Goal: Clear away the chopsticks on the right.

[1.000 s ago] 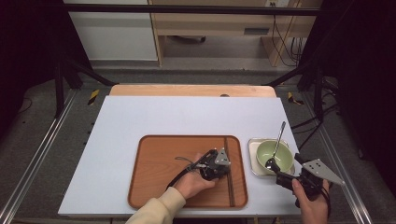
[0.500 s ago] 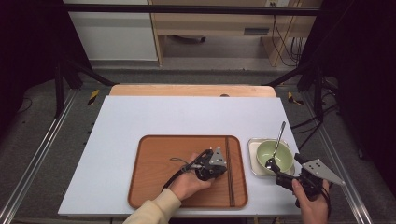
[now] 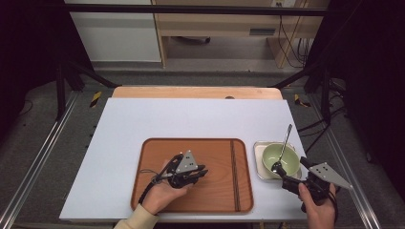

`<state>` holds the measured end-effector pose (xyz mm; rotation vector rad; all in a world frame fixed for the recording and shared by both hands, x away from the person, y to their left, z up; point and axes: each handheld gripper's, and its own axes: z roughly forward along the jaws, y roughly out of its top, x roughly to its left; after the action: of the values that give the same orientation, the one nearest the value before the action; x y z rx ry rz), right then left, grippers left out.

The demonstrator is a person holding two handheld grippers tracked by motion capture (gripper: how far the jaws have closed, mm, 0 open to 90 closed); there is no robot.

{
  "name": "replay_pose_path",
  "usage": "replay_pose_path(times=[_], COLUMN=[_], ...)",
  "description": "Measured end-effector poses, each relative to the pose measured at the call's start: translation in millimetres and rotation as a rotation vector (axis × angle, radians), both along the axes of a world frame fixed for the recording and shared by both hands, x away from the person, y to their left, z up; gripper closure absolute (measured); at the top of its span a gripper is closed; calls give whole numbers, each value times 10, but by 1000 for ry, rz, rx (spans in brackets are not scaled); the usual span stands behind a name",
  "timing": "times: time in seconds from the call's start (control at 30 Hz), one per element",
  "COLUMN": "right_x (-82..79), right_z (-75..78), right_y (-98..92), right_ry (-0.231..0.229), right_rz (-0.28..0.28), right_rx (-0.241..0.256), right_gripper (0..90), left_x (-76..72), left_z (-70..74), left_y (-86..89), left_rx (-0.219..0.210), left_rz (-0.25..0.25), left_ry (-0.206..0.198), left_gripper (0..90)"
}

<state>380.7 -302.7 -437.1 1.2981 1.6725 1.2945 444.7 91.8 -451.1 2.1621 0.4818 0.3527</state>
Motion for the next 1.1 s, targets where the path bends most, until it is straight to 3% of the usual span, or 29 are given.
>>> replay_pose_path(times=[0.07, 0.2, 0.47, 0.57, 0.67, 0.73, 1.1], right_x=[1, 17, 154, 214, 302, 357, 632], right_z=[5, 2, 93, 203, 283, 339, 464], right_y=[-5, -1, 74, 73, 25, -21, -227], right_ry=[2, 21, 108, 141, 204, 240, 316], right_rz=[-9, -14, 28, 41, 48, 60, 89], right_rx=[-10, -31, -95, -116, -135, -131, -148], right_gripper=[87, 80, 87, 86, 103, 113, 145], left_x=[5, 13, 8, 30, 39, 38, 52], left_z=[52, 104, 125, 143, 153, 157, 168], left_y=[84, 232, 541, 699, 856, 933, 1202], left_rx=[-13, -67, -113, -129, -182, -178, -177], left_rz=[25, 84, 173, 210, 223, 235, 291], left_ry=[-22, -28, -51, -59, -62, -74, -102], left_gripper=[613, 411, 209, 177, 169, 155, 146])
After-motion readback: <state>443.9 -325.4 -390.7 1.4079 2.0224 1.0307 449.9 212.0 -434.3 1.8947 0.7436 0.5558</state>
